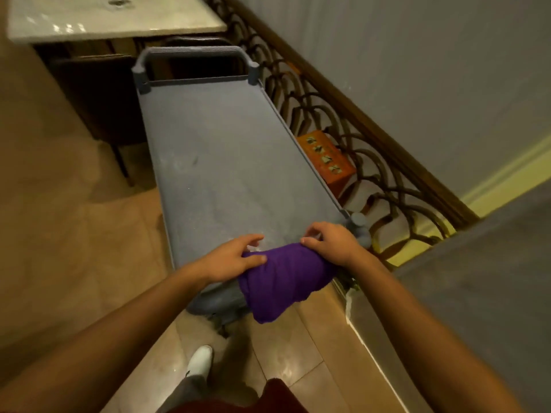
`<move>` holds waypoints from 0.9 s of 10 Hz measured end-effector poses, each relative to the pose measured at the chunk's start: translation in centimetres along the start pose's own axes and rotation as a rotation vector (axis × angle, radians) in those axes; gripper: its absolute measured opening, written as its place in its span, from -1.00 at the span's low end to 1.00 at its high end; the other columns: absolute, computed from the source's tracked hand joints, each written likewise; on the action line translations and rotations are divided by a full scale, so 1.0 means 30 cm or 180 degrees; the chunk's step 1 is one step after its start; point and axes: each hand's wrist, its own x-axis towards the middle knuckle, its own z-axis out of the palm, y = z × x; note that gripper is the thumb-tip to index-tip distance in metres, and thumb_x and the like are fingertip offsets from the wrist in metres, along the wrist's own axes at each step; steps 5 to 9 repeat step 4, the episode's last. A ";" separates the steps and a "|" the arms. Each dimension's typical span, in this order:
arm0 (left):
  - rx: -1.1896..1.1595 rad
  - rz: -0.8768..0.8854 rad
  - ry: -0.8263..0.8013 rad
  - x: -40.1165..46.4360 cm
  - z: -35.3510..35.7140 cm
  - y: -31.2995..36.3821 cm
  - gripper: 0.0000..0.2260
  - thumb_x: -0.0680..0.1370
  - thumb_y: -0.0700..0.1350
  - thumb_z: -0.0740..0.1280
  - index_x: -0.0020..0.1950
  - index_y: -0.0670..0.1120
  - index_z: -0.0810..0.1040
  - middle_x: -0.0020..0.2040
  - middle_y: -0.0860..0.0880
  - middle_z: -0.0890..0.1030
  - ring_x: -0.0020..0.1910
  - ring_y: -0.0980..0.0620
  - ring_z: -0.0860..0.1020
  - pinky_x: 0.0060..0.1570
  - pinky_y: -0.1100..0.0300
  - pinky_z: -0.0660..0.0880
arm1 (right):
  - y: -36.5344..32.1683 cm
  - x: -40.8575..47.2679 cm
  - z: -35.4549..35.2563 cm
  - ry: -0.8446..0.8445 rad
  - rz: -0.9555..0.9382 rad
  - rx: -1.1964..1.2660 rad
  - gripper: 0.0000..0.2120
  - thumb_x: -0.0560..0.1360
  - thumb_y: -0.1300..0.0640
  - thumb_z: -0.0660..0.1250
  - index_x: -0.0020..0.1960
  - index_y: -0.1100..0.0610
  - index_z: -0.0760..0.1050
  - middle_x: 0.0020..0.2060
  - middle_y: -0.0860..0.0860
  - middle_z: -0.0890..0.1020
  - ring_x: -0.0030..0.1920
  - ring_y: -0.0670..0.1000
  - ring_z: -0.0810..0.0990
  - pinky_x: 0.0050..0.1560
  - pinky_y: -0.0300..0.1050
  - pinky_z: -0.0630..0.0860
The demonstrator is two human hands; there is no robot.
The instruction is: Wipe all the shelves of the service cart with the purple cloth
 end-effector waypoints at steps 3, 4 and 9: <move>0.2465 -0.0363 0.0308 -0.077 0.199 0.135 -0.34 0.40 0.34 0.37 0.37 0.01 0.39 0.26 -0.08 0.58 0.23 -0.12 0.53 0.21 -0.01 0.44 | 0.029 -0.092 -0.014 -0.0923 -0.1349 -0.0755 -0.32 0.27 -0.37 0.48 0.28 -0.22 0.33 0.21 -0.10 0.61 0.15 0.02 0.59 0.09 0.01 0.57; 0.2123 -0.0402 0.0369 -0.085 0.177 0.167 -0.12 0.36 0.43 0.36 0.54 0.00 0.22 0.45 -0.08 0.41 0.41 -0.11 0.38 0.37 -0.10 0.33 | -0.009 -0.071 -0.053 -0.0886 -0.1442 -0.0890 -0.18 0.27 -0.40 0.47 0.41 -0.15 0.31 0.34 -0.03 0.55 0.30 0.09 0.54 0.23 0.06 0.51; 0.2123 -0.0402 0.0369 -0.085 0.177 0.167 -0.12 0.36 0.43 0.36 0.54 0.00 0.22 0.45 -0.08 0.41 0.41 -0.11 0.38 0.37 -0.10 0.33 | -0.009 -0.071 -0.053 -0.0886 -0.1442 -0.0890 -0.18 0.27 -0.40 0.47 0.41 -0.15 0.31 0.34 -0.03 0.55 0.30 0.09 0.54 0.23 0.06 0.51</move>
